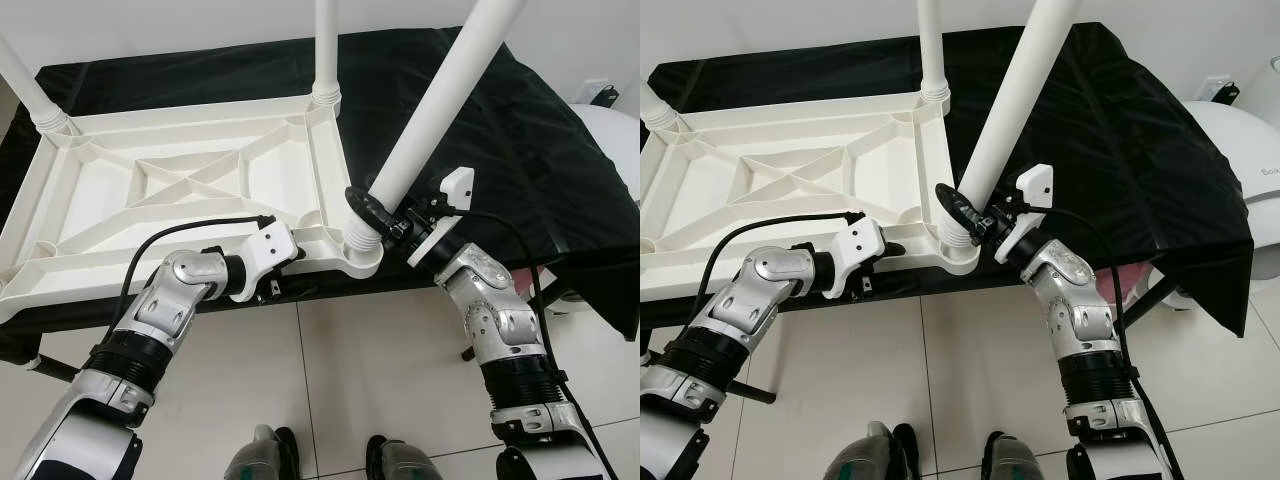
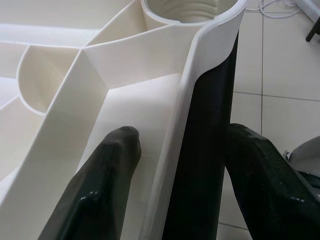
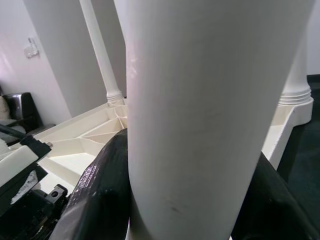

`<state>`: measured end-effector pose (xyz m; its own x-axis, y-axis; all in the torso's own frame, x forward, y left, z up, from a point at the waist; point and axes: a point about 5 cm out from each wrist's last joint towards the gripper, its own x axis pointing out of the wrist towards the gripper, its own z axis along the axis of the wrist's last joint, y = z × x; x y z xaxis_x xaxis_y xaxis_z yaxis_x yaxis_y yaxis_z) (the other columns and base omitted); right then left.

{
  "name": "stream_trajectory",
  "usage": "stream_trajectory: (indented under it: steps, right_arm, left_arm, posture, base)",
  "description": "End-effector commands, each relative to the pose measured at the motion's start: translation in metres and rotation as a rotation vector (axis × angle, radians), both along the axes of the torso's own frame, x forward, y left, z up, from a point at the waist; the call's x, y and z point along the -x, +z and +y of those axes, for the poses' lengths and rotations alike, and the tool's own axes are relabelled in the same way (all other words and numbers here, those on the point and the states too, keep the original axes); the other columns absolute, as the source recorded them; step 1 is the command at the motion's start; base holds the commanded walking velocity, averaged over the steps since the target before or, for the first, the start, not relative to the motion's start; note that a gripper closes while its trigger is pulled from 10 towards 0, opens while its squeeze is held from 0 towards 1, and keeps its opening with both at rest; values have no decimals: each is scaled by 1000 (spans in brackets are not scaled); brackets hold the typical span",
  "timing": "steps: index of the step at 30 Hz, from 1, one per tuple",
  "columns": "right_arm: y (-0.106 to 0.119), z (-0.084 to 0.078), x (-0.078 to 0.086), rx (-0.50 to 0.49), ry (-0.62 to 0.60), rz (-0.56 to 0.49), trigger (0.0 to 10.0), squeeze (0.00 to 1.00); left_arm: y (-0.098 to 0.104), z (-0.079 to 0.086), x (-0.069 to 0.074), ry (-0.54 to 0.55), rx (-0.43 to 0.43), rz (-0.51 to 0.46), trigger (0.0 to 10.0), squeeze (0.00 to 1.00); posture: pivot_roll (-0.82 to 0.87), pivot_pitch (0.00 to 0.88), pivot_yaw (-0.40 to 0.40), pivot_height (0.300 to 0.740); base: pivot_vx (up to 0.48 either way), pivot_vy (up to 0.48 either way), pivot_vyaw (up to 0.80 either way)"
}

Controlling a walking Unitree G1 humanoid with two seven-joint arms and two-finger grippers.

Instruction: Building children table

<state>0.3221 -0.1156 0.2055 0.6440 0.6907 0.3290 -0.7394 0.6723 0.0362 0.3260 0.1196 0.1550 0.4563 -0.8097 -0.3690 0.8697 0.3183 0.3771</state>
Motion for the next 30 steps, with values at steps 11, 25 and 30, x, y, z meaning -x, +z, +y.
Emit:
stream_trajectory:
  steps: [11, 25, 30]
  right_arm:
    - [-3, 1, -2, 32, 25, -4, 10000, 0]
    - [-3, -2, -2, 41, 20, -10, 10000, 0]
    - [-2, -4, -3, 43, 16, -15, 10000, 0]
  left_arm:
    - [-2, 9, -1, 3, -28, 23, 10000, 0]
    - [7, 9, 3, -44, -34, 17, 10000, 0]
    - [13, 3, 6, -90, -46, 3, 10000, 0]
  posture:
    - [-127, 164, 63, 740]
    - [-126, 172, 72, 740]
    - [-126, 172, 72, 740]
  base:
    - [0, 0, 0]
    - [0, 0, 0]
    - [0, 0, 0]
